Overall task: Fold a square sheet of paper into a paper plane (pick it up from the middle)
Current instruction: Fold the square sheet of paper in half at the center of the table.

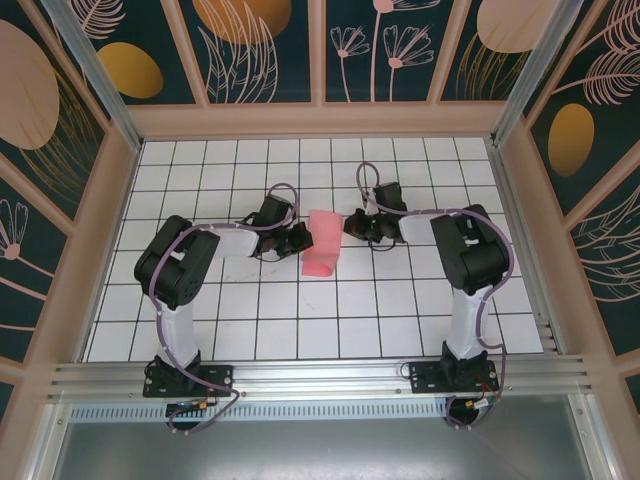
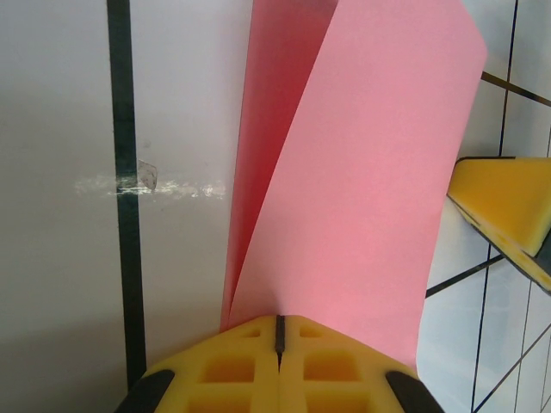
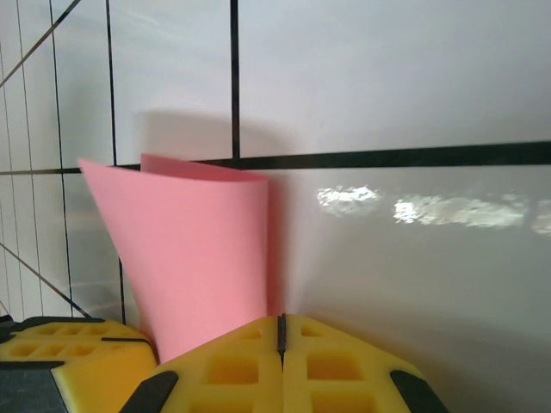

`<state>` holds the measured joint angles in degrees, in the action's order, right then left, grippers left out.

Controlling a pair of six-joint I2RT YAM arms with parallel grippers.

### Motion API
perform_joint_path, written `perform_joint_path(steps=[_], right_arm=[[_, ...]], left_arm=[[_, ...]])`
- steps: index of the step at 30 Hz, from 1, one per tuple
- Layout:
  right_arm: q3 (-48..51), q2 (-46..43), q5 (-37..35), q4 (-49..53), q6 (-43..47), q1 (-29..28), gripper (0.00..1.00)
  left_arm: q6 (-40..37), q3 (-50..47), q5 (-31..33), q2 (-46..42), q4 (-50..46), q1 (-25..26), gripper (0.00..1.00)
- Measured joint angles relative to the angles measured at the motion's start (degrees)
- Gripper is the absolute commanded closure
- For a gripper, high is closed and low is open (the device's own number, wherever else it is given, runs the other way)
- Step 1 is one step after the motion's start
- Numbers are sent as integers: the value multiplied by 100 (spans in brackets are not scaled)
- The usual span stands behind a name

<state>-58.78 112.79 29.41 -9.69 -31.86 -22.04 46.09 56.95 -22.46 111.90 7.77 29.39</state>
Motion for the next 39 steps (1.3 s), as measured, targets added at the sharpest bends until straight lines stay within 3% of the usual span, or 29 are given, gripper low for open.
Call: perform_joint_path(steps=[12, 22, 39], right_arm=[[160, -573, 39, -417, -42, -367, 100], [153, 4, 498, -380, -44, -662, 100], [452, -275, 81, -343, -166, -160, 100]], left_arm=[[0, 0, 2, -4, 0, 2, 100], [0, 0, 2, -4, 0, 2, 100], [0, -2, 61, -11, -4, 22, 100]])
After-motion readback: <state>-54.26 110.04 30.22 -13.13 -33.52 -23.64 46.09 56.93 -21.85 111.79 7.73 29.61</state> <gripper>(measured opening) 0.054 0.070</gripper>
